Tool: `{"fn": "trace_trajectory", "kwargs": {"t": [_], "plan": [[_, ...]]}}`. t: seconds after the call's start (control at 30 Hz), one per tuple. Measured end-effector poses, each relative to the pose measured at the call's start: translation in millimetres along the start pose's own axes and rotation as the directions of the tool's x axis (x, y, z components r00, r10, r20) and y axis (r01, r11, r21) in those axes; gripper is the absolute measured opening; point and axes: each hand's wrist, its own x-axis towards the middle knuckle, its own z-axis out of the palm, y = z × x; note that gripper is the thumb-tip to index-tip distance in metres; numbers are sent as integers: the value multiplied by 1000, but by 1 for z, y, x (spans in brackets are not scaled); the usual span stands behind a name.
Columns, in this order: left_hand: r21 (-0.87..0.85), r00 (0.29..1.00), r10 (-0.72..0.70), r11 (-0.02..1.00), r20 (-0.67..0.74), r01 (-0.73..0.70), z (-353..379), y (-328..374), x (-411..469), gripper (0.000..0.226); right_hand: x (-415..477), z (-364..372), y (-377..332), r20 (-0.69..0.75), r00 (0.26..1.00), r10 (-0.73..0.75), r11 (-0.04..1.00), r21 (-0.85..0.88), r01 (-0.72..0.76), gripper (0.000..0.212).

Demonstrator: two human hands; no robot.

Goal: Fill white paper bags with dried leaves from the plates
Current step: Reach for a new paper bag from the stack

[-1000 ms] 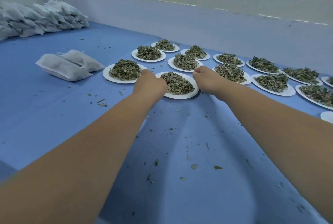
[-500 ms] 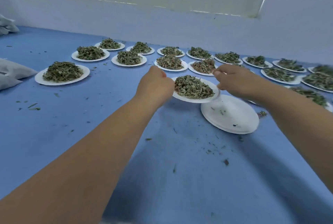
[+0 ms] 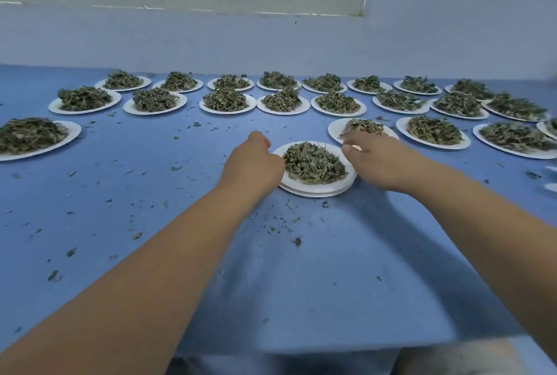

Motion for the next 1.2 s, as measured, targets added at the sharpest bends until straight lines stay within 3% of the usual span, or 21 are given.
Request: {"fn": "trace_trajectory", "kwargs": {"t": [0.13, 0.23, 0.37, 0.5, 0.6, 0.73, 0.83, 0.93, 1.03, 1.2], "plan": [[92, 999, 40, 995, -29, -37, 1, 4, -5, 49, 1, 6, 6, -6, 1000, -15, 1000, 19, 15, 38], [154, 976, 185, 974, -111, -167, 7, 19, -17, 52, -6, 0, 13, -63, 997, -37, 999, 32, 39, 37], [146, 894, 420, 905, -157, -400, 40, 61, -38, 46, -21, -20, 34, -190, 981, -34, 997, 56, 46, 27], [105, 796, 600, 799, -80, -592, 97, 108, -60, 38, -49, -35, 85, -343, 932, 115, 992, 83, -92, 11], [78, 785, 617, 781, 47, -619, 137, 131, -63, 31, -77, -39, 140, -388, 876, 286, 953, 21, -302, 19], [85, 773, 610, 773, 175, -629, 168, 125, -63, 34, -99, -38, 198, -310, 836, 453, 818, -229, -528, 34], [10, 749, 651, 754, 126, -657, 174, 120, -60, 30, -104, -45, 228, -323, 782, 533, 699, -353, -622, 54], [8, 754, 644, 760, 130, -650, 177, 119, -54, 28, -98, -57, 243, -267, 750, 605, 678, -320, -662, 59], [-19, 792, 599, 799, 115, -602, 181, 117, -50, 29, -90, -59, 246, -296, 771, 564, 677, -369, -637, 51], [-15, 803, 583, 810, 122, -586, 180, 117, -49, 34, -80, -49, 209, -428, 850, 307, 794, -377, -477, 34]]}}
